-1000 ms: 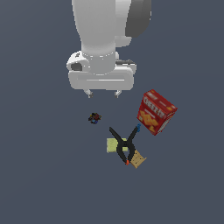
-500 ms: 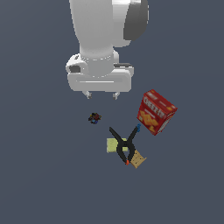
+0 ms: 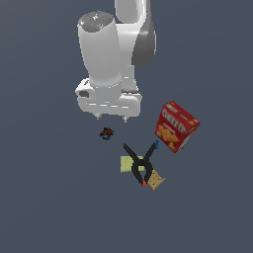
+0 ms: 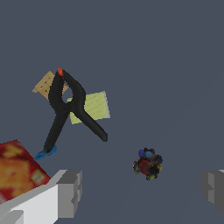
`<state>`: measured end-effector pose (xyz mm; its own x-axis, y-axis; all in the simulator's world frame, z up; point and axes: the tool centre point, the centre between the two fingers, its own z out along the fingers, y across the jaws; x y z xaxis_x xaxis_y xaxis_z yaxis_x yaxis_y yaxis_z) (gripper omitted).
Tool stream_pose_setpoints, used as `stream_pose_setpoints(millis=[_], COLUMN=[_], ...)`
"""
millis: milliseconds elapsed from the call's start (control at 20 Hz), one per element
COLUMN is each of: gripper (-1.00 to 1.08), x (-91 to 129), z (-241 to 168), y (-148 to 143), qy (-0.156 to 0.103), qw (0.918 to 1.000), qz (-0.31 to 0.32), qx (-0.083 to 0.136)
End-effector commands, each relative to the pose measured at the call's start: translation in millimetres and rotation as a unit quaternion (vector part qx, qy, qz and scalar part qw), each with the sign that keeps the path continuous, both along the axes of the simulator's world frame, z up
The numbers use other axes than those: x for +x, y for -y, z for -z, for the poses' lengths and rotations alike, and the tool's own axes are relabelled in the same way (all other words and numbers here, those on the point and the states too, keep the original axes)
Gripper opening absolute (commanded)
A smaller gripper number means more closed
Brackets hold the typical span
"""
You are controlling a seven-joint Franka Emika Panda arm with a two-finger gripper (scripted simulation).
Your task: Pick up a designated object from a clutter of objects.
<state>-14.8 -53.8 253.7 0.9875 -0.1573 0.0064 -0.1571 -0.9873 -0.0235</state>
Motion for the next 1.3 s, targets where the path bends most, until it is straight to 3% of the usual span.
stream_pose_setpoints(millis=[0,650,1250], gripper=[1.0,1.0,1.0], x=[-6.1,-63.5,-100.0], z=[21.3,131.8,172.4], y=[6.6,40.9,53.2], qy=[-0.001,-0.005,-0.007], qw=[0.9998,0.9905,0.9819], qz=[0.02,0.137,0.189], qx=[0.0,-0.004,-0.01])
